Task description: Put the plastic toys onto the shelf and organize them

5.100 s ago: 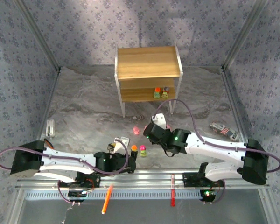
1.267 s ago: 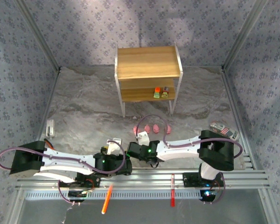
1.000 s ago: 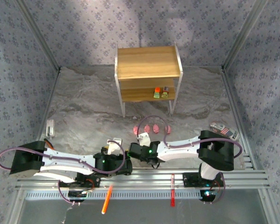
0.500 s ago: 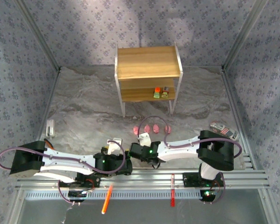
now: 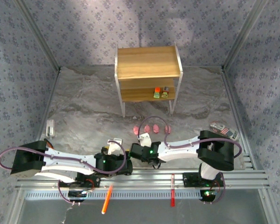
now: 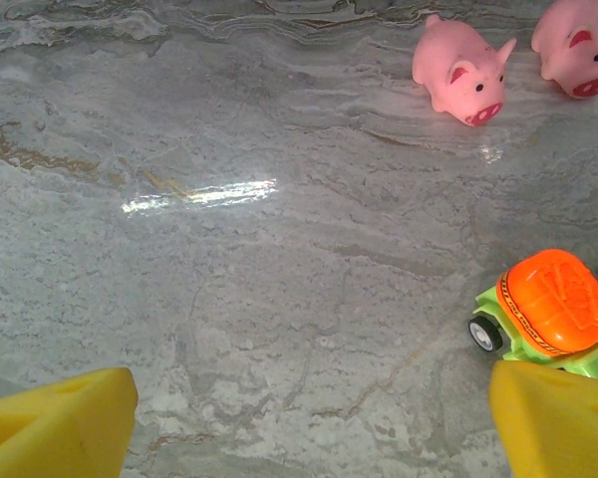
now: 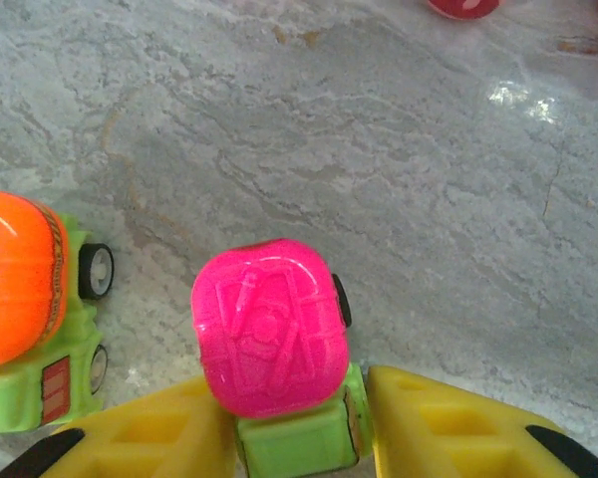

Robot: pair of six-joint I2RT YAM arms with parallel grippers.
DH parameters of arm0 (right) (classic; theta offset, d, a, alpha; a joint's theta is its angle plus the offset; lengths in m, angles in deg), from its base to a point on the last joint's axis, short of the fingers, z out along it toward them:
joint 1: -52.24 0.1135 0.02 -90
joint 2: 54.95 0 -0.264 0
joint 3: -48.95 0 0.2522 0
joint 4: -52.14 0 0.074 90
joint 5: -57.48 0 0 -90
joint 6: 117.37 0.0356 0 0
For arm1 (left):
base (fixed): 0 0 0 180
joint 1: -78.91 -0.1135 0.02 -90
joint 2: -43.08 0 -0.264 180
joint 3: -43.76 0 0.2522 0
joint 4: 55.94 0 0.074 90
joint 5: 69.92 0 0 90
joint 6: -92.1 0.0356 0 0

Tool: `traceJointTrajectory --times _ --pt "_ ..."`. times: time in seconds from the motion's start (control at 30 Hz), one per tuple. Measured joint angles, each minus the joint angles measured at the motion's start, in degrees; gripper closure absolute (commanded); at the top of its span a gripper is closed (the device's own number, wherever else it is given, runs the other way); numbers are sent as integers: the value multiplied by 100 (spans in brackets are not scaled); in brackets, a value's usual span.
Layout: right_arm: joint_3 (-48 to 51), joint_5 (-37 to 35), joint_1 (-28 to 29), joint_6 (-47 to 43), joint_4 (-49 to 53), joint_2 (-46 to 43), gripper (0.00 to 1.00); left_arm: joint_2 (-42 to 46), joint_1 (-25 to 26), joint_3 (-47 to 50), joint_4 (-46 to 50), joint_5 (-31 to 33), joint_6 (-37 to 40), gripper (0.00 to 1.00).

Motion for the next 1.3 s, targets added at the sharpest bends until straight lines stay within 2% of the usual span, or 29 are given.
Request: traceJointTrajectory --times 0.27,0.57,1.0,1.3 --pt "9 -74 17 0 122 -199 68 -107 0 -46 -81 -31 192 9" --pt "7 -341 -26 22 601 -903 69 -459 4 -407 -450 -74 710 9" --pt "-195 -822 -785 -181 1414 -2024 71 -479 11 -409 -730 -111 986 8" --pt "-850 -981 -1440 -765 1368 -2124 71 -721 15 -577 -713 -129 981 8"
